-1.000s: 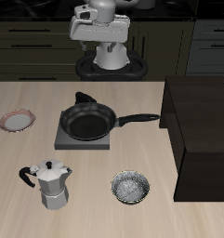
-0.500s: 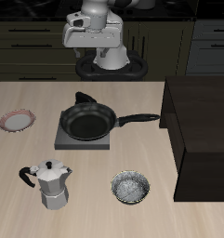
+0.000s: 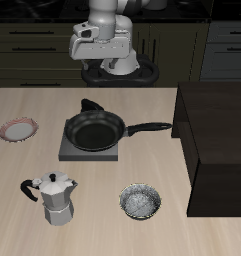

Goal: Turn off the stove

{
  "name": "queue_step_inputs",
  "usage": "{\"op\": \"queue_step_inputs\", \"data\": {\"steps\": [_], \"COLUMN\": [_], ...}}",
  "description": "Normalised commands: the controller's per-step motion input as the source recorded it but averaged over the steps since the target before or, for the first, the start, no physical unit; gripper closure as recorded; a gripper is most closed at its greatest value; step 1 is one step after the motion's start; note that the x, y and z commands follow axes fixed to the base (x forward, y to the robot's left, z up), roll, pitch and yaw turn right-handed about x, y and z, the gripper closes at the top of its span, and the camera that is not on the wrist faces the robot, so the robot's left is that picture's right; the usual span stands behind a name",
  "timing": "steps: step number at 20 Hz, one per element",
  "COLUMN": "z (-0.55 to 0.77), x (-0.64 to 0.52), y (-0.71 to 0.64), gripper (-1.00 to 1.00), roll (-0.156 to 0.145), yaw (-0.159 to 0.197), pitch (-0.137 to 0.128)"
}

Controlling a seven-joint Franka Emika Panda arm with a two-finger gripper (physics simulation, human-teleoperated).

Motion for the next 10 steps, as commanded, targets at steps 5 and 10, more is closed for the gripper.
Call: {"op": "queue_step_inputs", "data": {"steps": [5, 10], "z": [-0.17, -0.15], "x": [-0.06, 0.00], "y": [0.01, -0.04], "gripper": [-1.00, -1.00], "roll": [-0.025, 0.022], "yaw": [0.066, 0.061], "pitch": [-0.028, 0.022]}}
